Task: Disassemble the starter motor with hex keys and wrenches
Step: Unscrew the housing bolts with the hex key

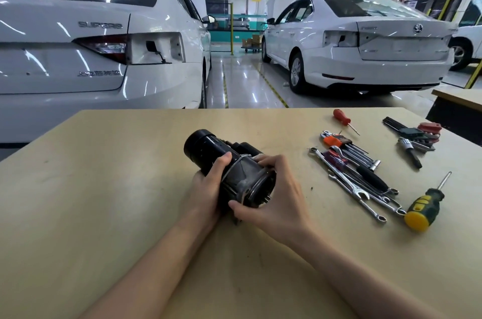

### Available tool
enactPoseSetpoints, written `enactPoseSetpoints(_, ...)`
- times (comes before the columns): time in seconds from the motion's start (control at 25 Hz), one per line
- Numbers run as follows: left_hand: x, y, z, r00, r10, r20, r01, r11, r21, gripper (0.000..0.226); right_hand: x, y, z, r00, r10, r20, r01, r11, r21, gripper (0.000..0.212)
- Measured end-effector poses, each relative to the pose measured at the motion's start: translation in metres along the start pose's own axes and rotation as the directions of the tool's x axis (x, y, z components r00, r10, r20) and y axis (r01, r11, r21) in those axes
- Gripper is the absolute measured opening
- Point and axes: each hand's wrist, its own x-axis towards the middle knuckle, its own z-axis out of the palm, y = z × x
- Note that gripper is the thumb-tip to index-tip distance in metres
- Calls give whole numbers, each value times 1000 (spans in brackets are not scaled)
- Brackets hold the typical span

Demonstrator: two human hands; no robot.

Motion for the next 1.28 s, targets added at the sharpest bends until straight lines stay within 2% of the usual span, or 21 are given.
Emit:
enactPoseSetpoints(0.08, -2, 1, 0, 997, 68, -36, -68, 998, -9, 48, 0, 3, 1, 1000, -14, 10, 14, 1000, 28, 78)
enactPoseSetpoints(0.16, -3, 6, -1, 980, 173, -99, -172, 985, 18, 59, 2, 8, 4, 998, -4, 58, 2, 1000, 30, 94)
enactPoseSetpoints(0.28, -6, 14, -2, 912, 390, -128, -366, 914, 175, 56, 1, 18, 9, 990, 41, 137, -44, 999, 15, 125)
enactPoseSetpoints(0.36, -10, 16, 0, 876, 466, -124, -436, 875, 210, 54, 0, 25, 14, 983, 90, 160, -95, 995, 28, 136)
enactPoseSetpoints(0.44, -13, 16, 2, 855, 505, -118, -476, 854, 208, 51, 0, 31, 17, 985, 88, 151, -100, 992, 75, 135)
enactPoseSetpoints(0.6, -20, 19, 3, 800, 597, -66, -572, 791, 219, 59, 2, 35, 15, 994, 23, 106, -38, 989, 141, 107)
enactPoseSetpoints(0.8, -30, 18, 13, 673, 738, 37, -718, 640, 274, 68, 3, 42, 3, 988, -60, 144, 43, 992, 117, 114)
enactPoseSetpoints(1.0, -36, 21, 16, 622, 779, 80, -759, 575, 306, 63, 7, 41, -3, 971, -91, 221, 73, 993, 90, 114)
enactPoseSetpoints(1.12, -37, 20, 17, 620, 777, 109, -764, 565, 313, 64, 5, 37, -6, 976, -99, 193, 88, 994, 62, 109)
enactPoseSetpoints(1.28, -36, 23, 19, 711, 703, -16, -690, 702, 179, 62, 1, 21, -13, 988, -141, 56, 137, 989, 64, 103)
